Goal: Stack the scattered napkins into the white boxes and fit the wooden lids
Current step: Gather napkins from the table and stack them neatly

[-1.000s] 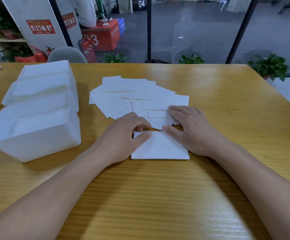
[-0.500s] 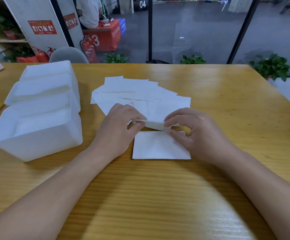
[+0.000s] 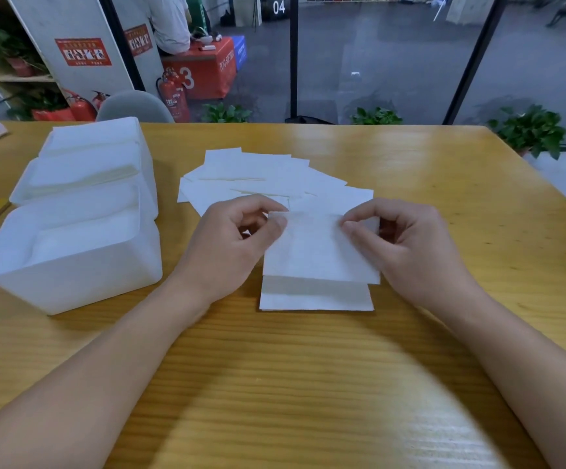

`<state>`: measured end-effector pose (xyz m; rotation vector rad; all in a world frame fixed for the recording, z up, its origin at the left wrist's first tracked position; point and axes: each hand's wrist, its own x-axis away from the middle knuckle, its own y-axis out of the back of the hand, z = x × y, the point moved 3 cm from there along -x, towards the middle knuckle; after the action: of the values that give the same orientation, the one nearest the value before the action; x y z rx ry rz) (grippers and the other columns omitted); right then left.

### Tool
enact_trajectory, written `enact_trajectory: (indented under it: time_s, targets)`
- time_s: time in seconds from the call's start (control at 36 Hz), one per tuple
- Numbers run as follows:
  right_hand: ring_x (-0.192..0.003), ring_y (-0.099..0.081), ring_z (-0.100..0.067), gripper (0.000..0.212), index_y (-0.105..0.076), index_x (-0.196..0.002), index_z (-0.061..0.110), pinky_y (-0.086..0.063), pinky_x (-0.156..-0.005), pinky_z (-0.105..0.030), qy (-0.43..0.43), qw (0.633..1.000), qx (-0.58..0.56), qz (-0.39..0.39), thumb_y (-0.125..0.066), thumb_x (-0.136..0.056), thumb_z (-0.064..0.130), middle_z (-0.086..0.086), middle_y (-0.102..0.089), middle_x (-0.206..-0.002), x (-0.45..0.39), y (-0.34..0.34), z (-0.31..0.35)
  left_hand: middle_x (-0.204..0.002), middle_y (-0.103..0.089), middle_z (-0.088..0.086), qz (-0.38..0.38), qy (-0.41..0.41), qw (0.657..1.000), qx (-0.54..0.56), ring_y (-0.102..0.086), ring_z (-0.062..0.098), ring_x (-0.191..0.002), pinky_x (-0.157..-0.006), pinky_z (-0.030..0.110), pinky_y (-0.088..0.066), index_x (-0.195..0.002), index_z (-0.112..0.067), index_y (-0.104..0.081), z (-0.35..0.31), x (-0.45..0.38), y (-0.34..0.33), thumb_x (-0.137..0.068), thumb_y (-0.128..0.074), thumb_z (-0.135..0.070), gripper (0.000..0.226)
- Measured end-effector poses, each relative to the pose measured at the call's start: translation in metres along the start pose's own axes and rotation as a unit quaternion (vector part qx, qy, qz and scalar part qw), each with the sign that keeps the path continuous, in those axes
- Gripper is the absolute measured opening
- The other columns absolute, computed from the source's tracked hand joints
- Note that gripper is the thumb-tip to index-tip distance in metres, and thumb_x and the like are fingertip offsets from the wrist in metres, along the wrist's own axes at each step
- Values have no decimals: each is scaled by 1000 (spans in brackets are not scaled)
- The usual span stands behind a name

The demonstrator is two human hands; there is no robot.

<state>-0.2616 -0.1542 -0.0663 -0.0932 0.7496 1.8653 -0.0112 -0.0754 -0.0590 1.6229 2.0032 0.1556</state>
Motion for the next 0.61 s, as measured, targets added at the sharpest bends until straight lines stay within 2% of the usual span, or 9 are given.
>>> enact_trajectory:
  time_s: [0.06, 0.17, 0.28, 0.36, 0.44, 0.53, 0.61]
  targets:
    - [-61, -47, -35, 8, -81, -92, 27, -35, -53, -36, -26, 999, 7, 26, -78, -100, 28, -9, -63, -68, -1, 0, -2, -59, -46, 2, 26, 33, 999, 8, -38, 17, -56, -61, 18, -38, -111, -27, -76, 3, 0, -1, -107, -69, -22, 10]
    - [-53, -36, -10, 7, -80, -91, 31, -28, -51, -21, -57, 994, 62, 71, -79, -98, 29, 13, -42, -56, 1, -4, -5, -56, -46, -4, 79, 59, 994, -50, -38, 13, -52, -59, 14, -37, -126, -38, -67, 6, 2, -3, -107, -65, -20, 27]
    - [-53, -39, -8, 5, -79, -93, 34, -30, -51, -20, -66, 988, 94, 99, -79, -98, 34, 14, -45, -56, 4, -7, -6, -58, -50, -1, 105, 56, 987, -104, -44, 14, -56, -67, 8, -40, -134, -44, -60, 7, 5, -5, -107, -63, -21, 36]
    - [-57, -47, -8, 1, -79, -96, 34, -37, -54, -21, -67, 983, 125, 114, -79, -97, 35, 16, -55, -62, 4, -9, -9, -58, -51, -1, 113, 59, 984, -124, -46, 14, -57, -65, 12, -40, -135, -46, -59, 11, 4, -4, -105, -63, -22, 38]
    - [-82, -62, -6, 9, -78, -101, 35, -48, -71, -25, -37, 975, 174, 130, -82, -93, 34, 19, -67, -96, 3, -11, -11, -64, -60, -7, 127, 56, 972, -188, -57, 8, -63, -68, 18, -44, -136, -46, -58, 15, 4, -2, -101, -68, -28, 41]
    - [-107, -57, -2, 19, -77, -109, 36, -45, -83, -20, -19, 973, 196, 119, -83, -92, 40, 22, -61, -116, 0, -8, -14, -71, -60, -11, 125, 60, 967, -216, -59, 6, -70, -71, 32, -52, -128, -46, -59, 18, 3, 0, -96, -74, -37, 36]
    - [-126, -48, 1, 26, -76, -120, 35, -41, -98, -20, -14, 972, 214, 96, -78, -95, 44, 23, -60, -130, -1, -5, -15, -72, -54, -9, 102, 47, 977, -182, -52, 5, -65, -66, 27, -44, -116, -42, -65, 16, 2, 1, -96, -77, -39, 24]
